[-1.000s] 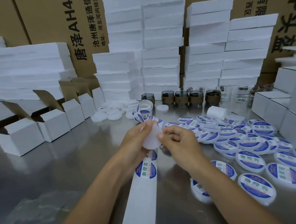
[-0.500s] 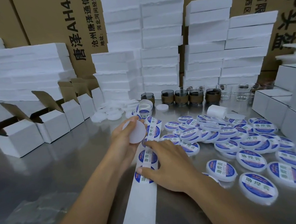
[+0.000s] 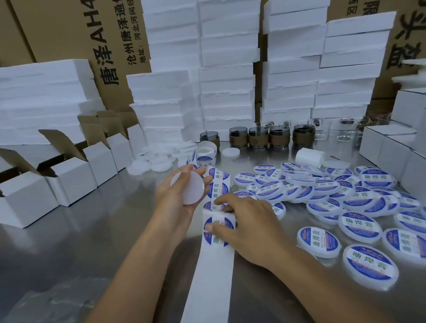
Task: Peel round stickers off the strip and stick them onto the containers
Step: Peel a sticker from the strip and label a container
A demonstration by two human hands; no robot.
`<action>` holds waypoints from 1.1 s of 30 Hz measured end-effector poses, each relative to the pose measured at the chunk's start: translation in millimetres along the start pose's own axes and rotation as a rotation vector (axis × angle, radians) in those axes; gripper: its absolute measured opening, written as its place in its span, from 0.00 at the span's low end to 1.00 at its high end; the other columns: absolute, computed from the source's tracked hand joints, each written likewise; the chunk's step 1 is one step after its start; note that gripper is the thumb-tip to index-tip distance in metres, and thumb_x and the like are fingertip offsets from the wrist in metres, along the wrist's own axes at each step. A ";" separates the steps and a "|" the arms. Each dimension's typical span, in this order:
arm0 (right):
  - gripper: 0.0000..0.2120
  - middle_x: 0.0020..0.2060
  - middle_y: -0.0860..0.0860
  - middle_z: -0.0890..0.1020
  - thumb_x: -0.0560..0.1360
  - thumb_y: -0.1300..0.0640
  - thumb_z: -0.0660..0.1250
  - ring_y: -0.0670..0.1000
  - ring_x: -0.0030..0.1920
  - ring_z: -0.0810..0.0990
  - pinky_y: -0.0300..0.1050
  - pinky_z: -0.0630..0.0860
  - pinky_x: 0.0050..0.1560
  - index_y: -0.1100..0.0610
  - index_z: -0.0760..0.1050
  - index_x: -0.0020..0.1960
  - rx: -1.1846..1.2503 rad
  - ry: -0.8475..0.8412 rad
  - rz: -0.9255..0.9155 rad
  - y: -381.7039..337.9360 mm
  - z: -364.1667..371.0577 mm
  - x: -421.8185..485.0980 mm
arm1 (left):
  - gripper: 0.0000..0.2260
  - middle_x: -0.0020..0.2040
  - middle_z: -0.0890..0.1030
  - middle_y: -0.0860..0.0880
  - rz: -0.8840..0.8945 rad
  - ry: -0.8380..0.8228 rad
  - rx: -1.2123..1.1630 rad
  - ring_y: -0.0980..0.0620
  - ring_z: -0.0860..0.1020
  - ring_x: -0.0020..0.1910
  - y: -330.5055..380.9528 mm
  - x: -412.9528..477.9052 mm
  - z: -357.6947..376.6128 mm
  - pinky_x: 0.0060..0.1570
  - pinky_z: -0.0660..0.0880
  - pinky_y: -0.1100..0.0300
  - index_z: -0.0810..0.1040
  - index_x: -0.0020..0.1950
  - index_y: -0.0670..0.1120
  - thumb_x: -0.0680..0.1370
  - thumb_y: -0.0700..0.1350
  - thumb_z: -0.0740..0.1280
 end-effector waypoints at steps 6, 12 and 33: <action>0.15 0.51 0.47 0.81 0.73 0.44 0.66 0.50 0.50 0.79 0.52 0.75 0.52 0.48 0.70 0.57 0.330 0.230 0.165 16.1 -15.7 5.1 | 0.03 0.34 0.83 0.49 0.044 0.049 0.238 0.52 0.82 0.32 -0.8 -3.0 -2.5 0.33 0.79 0.61 0.78 0.46 0.44 0.78 0.41 0.65; 0.11 0.36 0.43 0.80 0.74 0.47 0.67 0.47 0.38 0.81 0.55 0.78 0.41 0.47 0.65 0.48 0.430 0.329 0.176 18.9 -24.8 4.7 | 0.06 0.48 0.84 0.42 -0.089 -0.172 0.470 0.40 0.81 0.49 -16.6 -12.4 10.0 0.54 0.77 0.44 0.84 0.43 0.50 0.72 0.51 0.71; 0.05 0.38 0.45 0.83 0.72 0.52 0.70 0.48 0.41 0.77 0.50 0.67 0.60 0.53 0.79 0.45 0.125 0.525 -0.013 6.0 -37.0 0.2 | 0.09 0.46 0.83 0.42 -0.134 -0.276 0.399 0.50 0.81 0.43 -20.2 -19.0 19.4 0.44 0.78 0.58 0.83 0.46 0.45 0.74 0.49 0.68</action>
Point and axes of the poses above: each hand's wrist, its own x-axis towards the middle knuckle, its own z-axis out of the palm, y = z × x, the point moved 5 cm from there along x, towards the middle knuckle
